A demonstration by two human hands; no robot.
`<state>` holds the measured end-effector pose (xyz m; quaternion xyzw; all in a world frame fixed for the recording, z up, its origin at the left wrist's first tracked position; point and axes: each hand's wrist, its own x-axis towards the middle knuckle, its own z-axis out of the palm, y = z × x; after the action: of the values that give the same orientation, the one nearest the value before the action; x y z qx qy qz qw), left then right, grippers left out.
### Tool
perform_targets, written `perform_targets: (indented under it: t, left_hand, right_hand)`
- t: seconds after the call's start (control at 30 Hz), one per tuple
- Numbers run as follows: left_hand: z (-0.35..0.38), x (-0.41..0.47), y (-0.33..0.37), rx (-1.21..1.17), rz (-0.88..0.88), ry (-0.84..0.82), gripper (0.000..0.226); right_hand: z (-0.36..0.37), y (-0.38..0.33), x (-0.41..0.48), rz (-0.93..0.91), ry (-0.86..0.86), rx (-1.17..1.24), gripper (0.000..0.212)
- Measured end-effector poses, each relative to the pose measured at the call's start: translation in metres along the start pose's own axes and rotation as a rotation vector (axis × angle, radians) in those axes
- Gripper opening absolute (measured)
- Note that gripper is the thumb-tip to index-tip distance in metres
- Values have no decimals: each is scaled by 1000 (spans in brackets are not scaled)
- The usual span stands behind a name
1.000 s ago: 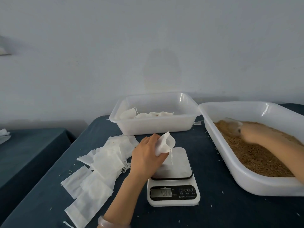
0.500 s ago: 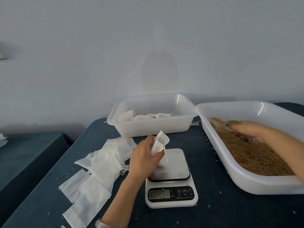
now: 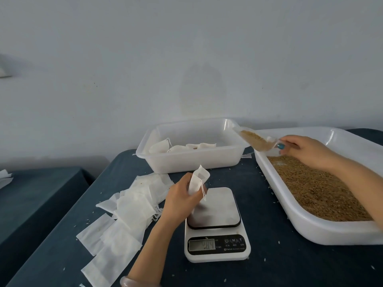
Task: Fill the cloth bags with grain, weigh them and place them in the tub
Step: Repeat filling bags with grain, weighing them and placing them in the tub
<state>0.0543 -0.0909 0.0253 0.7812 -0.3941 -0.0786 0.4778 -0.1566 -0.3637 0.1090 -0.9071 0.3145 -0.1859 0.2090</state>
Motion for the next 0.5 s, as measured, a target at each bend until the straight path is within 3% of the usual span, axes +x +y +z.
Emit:
perform_targets:
  t: [0.27, 0.5]
  left_hand:
    - [-1, 2, -6, 34, -8, 22, 18]
    - [1, 2, -6, 89, 45, 51, 20]
  right_hand:
    - [14, -54, -24, -345, 7, 6, 30]
    - [21, -53, -24, -380, 31, -306, 30]
